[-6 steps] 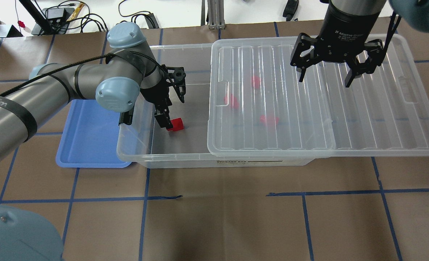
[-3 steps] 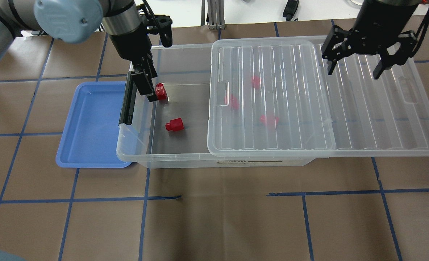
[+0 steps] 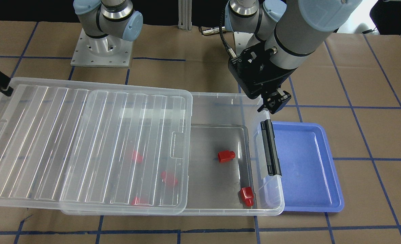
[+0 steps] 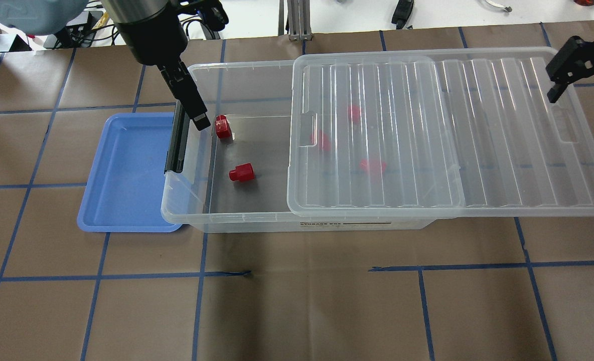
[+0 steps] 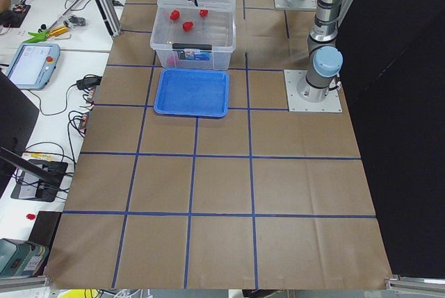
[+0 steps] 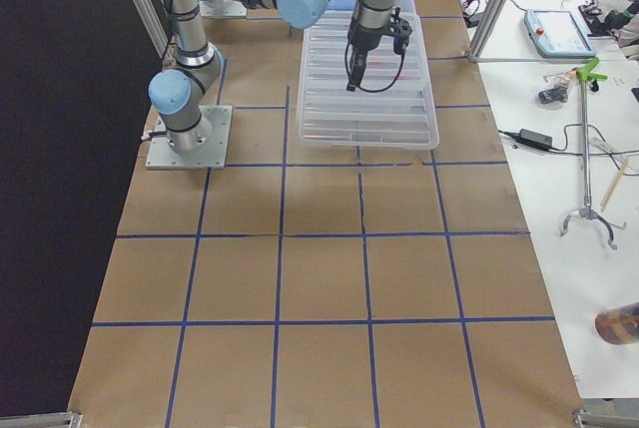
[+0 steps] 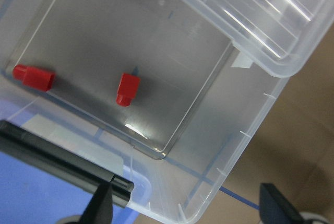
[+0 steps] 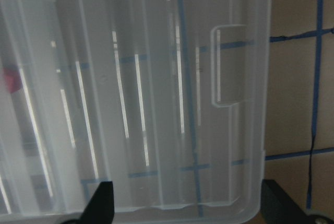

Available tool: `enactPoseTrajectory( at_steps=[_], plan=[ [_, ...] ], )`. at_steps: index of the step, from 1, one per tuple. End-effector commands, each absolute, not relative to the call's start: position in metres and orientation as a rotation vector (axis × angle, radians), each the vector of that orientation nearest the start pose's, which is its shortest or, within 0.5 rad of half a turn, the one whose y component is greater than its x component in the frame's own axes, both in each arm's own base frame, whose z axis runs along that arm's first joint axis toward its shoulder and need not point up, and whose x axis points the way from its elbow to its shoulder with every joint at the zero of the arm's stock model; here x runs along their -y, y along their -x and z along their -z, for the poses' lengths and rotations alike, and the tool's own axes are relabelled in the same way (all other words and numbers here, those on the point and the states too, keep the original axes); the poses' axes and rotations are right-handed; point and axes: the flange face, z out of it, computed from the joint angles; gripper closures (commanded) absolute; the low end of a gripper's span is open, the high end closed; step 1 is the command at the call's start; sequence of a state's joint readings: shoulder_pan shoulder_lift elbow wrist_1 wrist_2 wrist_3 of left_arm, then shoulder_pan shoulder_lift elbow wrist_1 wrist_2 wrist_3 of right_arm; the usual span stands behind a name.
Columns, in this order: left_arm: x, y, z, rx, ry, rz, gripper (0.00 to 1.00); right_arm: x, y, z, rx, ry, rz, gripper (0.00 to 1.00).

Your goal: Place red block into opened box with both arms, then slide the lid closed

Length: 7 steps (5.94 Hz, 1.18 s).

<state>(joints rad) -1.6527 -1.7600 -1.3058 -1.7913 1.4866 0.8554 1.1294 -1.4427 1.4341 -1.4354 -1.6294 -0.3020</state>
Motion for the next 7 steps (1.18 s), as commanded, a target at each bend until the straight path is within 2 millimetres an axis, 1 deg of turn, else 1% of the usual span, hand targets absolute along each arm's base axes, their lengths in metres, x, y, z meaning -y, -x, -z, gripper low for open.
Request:
enactPoseTrajectory(
  at_steps=[1,2,3,4,5,6,7],
  plan=[
    [0.534,0.170,-0.517,-2.946,-1.059,-0.065,0.02,0.552,0.208,-0.436,-3.192,-0.149,-0.185,0.00],
    [0.519,0.145,-0.534,-3.044,-0.700,-0.016,0.02,0.560,0.243,-0.406,-3.183,-0.167,-0.189,0.00],
    [0.507,0.128,-0.550,-3.091,-0.401,0.031,0.02,0.560,0.264,-0.377,-3.185,-0.202,-0.180,0.00],
    [0.506,0.125,-0.550,-3.117,-0.162,0.034,0.02,0.554,0.266,-0.359,-3.199,-0.176,-0.155,0.00],
    [0.503,0.127,-0.548,-3.123,0.067,0.027,0.02,0.548,0.261,-0.342,-3.197,-0.195,-0.149,0.00],
    [0.497,0.127,-0.543,-3.123,0.093,0.015,0.02,0.541,0.250,-0.343,-3.192,-0.208,-0.136,0.00],
    [0.487,0.128,-0.537,-3.129,0.020,-0.007,0.02,0.531,0.234,-0.349,-3.181,-0.297,-0.124,0.00]
  ],
)
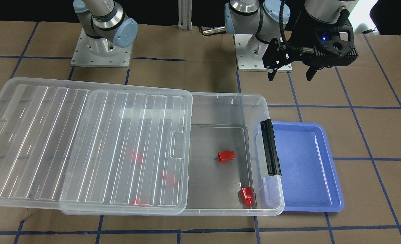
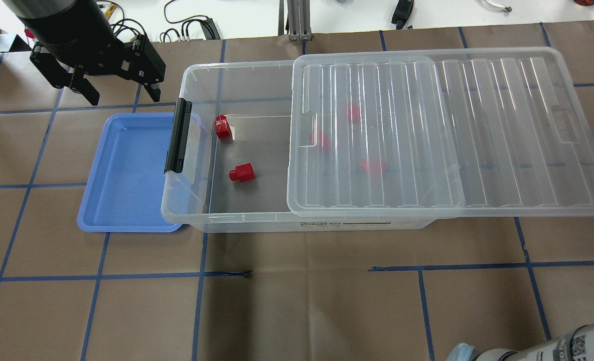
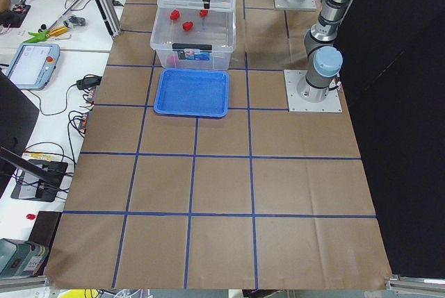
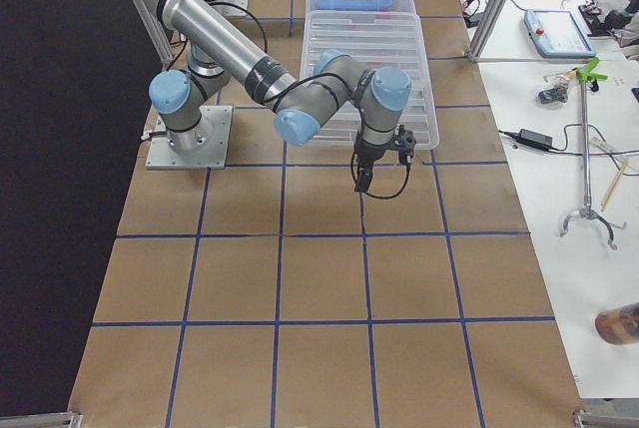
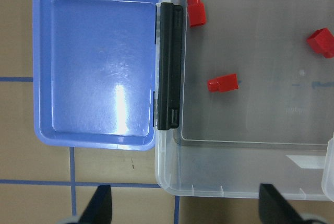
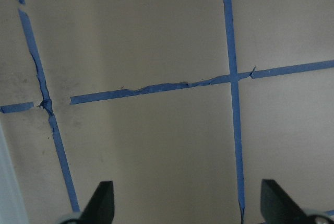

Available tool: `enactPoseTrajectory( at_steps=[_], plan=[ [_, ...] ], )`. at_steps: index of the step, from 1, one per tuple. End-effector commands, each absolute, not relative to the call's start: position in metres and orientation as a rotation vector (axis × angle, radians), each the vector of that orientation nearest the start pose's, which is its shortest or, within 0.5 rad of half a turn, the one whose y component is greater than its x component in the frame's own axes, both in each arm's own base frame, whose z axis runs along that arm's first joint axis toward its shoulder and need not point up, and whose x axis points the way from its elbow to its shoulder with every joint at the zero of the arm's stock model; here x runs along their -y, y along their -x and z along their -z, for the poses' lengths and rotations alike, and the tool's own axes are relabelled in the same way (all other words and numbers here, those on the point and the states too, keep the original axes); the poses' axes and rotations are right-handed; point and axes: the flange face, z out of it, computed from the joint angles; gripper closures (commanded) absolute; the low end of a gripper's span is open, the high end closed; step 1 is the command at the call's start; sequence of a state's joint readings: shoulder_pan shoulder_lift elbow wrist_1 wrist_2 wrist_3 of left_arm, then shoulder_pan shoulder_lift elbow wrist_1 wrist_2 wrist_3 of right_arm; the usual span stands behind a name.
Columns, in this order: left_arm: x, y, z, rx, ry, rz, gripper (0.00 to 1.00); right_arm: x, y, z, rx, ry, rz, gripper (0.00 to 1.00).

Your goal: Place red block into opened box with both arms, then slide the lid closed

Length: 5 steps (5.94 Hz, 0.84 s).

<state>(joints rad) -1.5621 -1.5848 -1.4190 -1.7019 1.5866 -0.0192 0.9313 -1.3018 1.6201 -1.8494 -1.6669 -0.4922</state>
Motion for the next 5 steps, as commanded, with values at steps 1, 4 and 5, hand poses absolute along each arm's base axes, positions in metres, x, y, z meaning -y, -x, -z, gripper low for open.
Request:
enactPoseTrajectory(
  at_steps=[1,4,5],
  plan=[
    [0.477,0.128,-0.532,-3.131,0.005,-0.007,0.02,0.527,0.203,-0.345,-3.179,-0.261,-0.137,0.00],
    [0.476,0.127,-0.532,-3.131,-0.005,0.007,0.02,0.517,0.157,-0.344,-3.178,-0.269,-0.144,0.00],
    [0.476,0.127,-0.532,-3.131,-0.005,0.007,0.02,0.521,0.146,-0.344,-3.167,-0.272,-0.133,0.00]
  ],
)
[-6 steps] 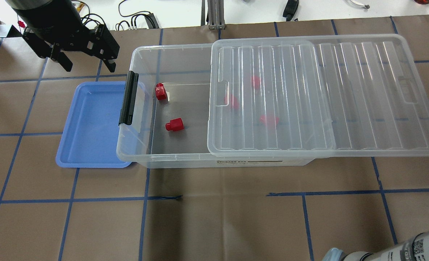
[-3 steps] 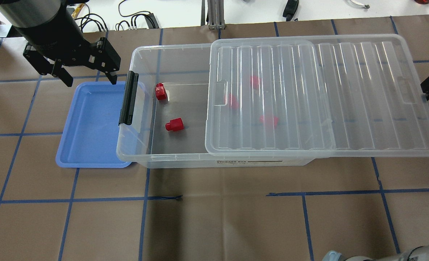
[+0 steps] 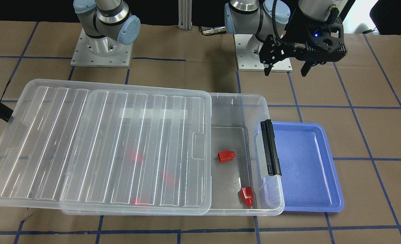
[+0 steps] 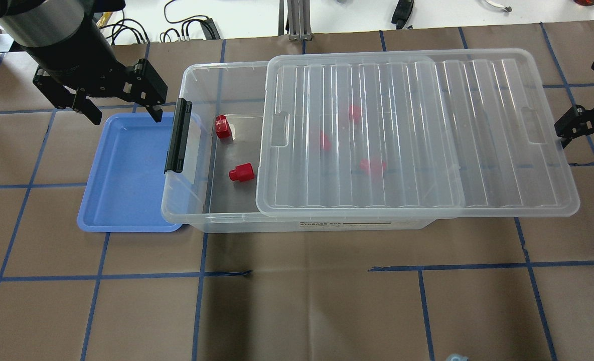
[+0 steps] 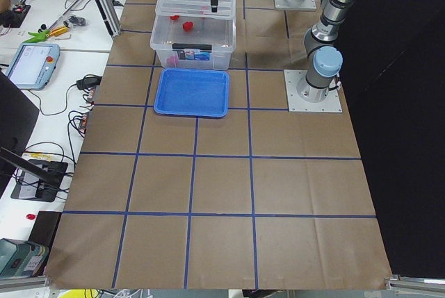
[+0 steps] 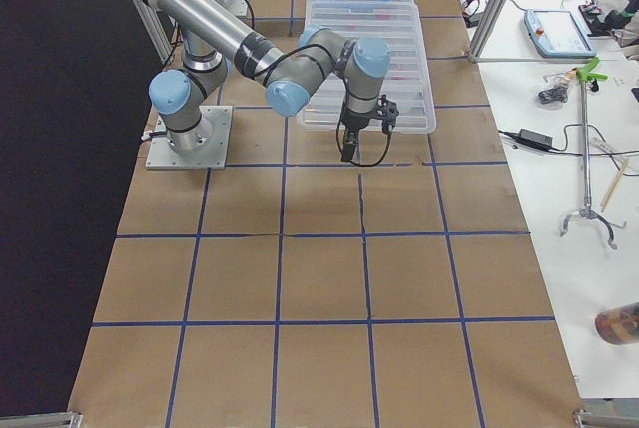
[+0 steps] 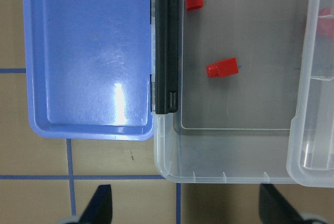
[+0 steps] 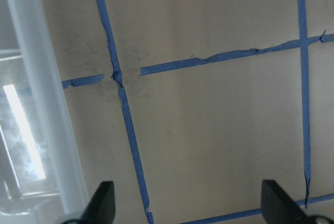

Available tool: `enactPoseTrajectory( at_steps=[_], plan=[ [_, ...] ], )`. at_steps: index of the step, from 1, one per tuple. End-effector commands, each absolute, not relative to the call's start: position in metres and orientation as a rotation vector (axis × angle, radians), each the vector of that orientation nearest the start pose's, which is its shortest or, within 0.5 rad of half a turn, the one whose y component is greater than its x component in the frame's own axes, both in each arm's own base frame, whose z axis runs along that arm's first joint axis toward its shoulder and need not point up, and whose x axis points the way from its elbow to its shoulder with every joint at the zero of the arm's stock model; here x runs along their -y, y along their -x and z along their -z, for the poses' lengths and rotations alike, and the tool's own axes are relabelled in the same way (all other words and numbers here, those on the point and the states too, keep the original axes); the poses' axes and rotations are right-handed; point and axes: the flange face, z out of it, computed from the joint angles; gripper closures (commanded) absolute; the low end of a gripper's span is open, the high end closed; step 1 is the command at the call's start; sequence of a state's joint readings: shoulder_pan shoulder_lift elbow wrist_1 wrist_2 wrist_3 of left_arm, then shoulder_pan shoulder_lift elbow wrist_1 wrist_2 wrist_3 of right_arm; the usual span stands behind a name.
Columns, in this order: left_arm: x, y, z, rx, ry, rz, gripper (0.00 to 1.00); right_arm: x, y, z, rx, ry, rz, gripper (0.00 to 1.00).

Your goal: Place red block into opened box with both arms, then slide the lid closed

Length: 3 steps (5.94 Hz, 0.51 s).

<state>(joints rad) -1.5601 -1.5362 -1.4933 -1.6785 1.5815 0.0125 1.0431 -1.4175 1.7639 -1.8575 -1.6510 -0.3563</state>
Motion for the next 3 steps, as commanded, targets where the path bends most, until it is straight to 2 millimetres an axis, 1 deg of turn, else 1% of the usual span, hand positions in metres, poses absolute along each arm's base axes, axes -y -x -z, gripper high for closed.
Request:
enactPoseTrajectory(
  at_steps=[1,3],
  plan=[
    [0.476,0.126,-0.532,-3.131,-0.002,0.007,0.02,0.524,0.134,-0.344,-3.160,-0.286,-0.128,0.00],
    [0.476,0.126,-0.532,-3.131,-0.005,0.007,0.02,0.532,0.099,-0.343,-3.162,-0.330,-0.126,0.00]
  ],
)
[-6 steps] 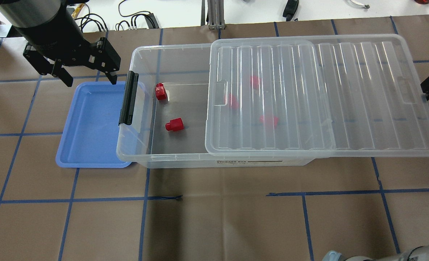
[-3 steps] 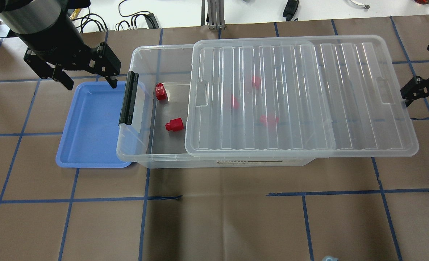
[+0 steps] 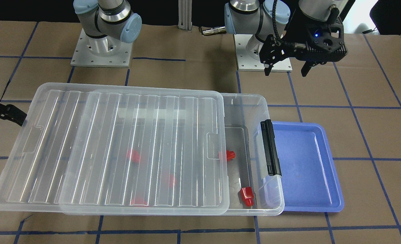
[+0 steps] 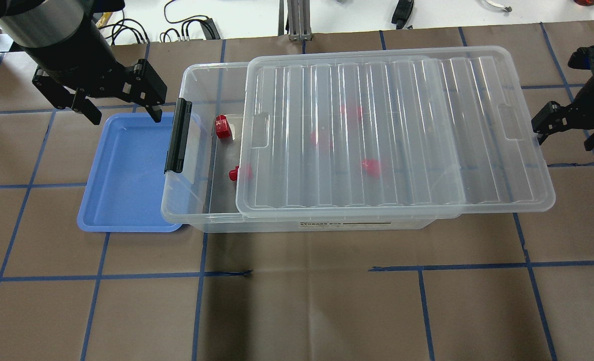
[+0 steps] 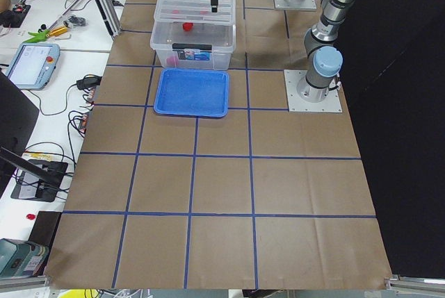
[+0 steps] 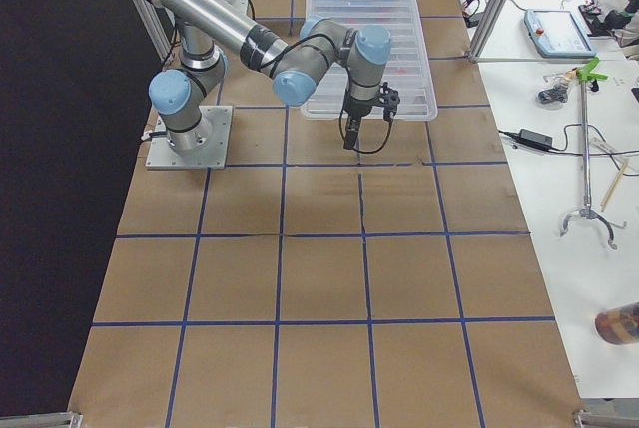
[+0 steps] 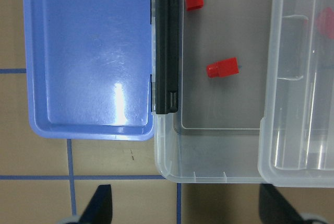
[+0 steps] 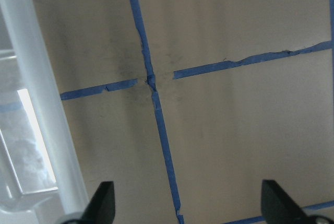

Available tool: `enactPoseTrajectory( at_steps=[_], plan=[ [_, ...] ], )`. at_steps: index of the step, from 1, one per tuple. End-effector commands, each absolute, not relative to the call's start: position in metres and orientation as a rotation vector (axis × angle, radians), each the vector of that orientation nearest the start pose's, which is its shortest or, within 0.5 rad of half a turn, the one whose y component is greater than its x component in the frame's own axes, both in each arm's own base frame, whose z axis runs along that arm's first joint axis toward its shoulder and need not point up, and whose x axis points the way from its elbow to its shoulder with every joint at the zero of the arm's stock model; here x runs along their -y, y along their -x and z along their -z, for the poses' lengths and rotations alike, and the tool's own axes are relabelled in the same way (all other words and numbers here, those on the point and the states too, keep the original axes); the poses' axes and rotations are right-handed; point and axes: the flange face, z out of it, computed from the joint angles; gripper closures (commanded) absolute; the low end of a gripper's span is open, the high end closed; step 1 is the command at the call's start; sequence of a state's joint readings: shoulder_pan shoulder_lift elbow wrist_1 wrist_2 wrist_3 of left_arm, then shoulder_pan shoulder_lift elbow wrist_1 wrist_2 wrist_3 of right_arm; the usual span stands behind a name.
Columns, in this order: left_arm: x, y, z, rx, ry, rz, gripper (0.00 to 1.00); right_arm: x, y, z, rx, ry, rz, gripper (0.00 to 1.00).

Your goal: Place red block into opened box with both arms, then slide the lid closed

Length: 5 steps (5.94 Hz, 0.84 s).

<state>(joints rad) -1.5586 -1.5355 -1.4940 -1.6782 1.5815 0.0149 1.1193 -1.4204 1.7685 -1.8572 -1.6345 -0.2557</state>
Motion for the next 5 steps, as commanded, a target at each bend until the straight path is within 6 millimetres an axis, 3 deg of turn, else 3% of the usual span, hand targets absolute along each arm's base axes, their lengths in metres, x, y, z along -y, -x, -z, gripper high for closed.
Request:
enactPoseTrajectory(
  at_steps=[1,5],
  plan=[
    [0.477,0.126,-0.532,-3.131,-0.002,0.007,0.02,0.534,0.084,-0.343,-3.163,-0.340,-0.126,0.00],
    [0.476,0.126,-0.532,-3.131,-0.005,0.007,0.02,0.537,0.014,-0.336,-3.149,-0.436,-0.134,0.00]
  ],
)
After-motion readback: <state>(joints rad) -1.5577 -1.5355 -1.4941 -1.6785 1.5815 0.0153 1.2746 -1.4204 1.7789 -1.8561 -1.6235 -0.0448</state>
